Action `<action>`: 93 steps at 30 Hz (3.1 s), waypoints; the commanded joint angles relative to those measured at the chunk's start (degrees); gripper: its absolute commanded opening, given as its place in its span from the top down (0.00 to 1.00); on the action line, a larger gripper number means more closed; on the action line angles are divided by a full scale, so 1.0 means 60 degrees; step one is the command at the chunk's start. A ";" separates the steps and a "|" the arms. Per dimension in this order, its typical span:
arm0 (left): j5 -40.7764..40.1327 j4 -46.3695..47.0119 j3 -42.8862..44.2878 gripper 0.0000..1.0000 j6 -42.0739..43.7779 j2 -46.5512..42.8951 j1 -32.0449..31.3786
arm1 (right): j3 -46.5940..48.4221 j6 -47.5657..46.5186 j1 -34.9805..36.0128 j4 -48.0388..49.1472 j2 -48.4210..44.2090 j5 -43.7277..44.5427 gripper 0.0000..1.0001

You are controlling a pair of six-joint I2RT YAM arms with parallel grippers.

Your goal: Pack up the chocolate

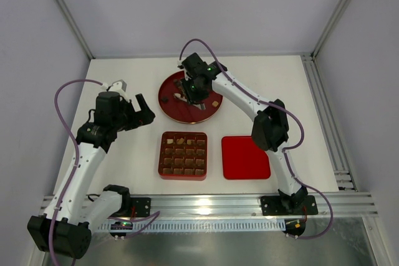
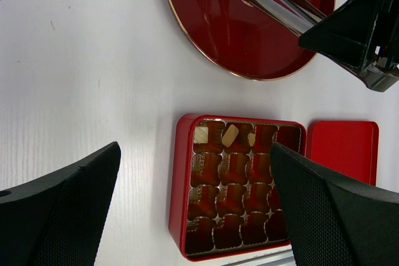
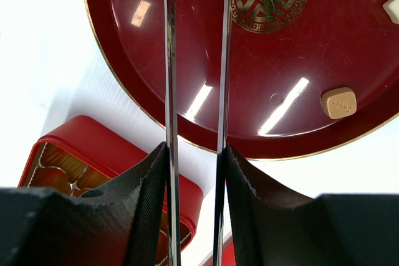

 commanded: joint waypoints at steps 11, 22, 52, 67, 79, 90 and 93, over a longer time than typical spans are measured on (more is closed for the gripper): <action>0.0131 0.0082 0.0006 0.00 0.0128 -0.0035 0.0003 | 0.0386 -0.0003 0.0005 0.0008 -0.0204 0.0173 0.63; 0.0131 0.0096 0.0020 0.00 0.0142 -0.0034 0.0004 | 0.0343 -0.0018 0.0005 0.0008 -0.0598 0.0187 0.67; 0.0131 0.0082 0.0020 0.00 0.0142 -0.0035 0.0004 | -0.2351 0.0319 0.0005 0.0579 -0.3717 0.0349 0.68; 0.0189 0.0096 0.0006 0.00 0.0128 0.0009 0.0004 | -0.5881 0.0934 0.0488 0.0462 -0.7452 0.0187 0.68; 0.0175 0.0096 0.0020 0.00 0.0142 0.0024 0.0004 | -0.8870 0.2223 0.1542 0.0609 -0.9871 0.0627 0.68; 0.0204 0.0096 0.0006 0.00 0.0142 0.0082 0.0003 | -0.9721 0.2809 0.2172 0.1164 -1.0092 0.0612 0.68; 0.0204 0.0096 0.0006 0.00 0.0128 0.0097 0.0003 | -0.9809 0.2853 0.2304 0.1195 -0.9974 0.0729 0.68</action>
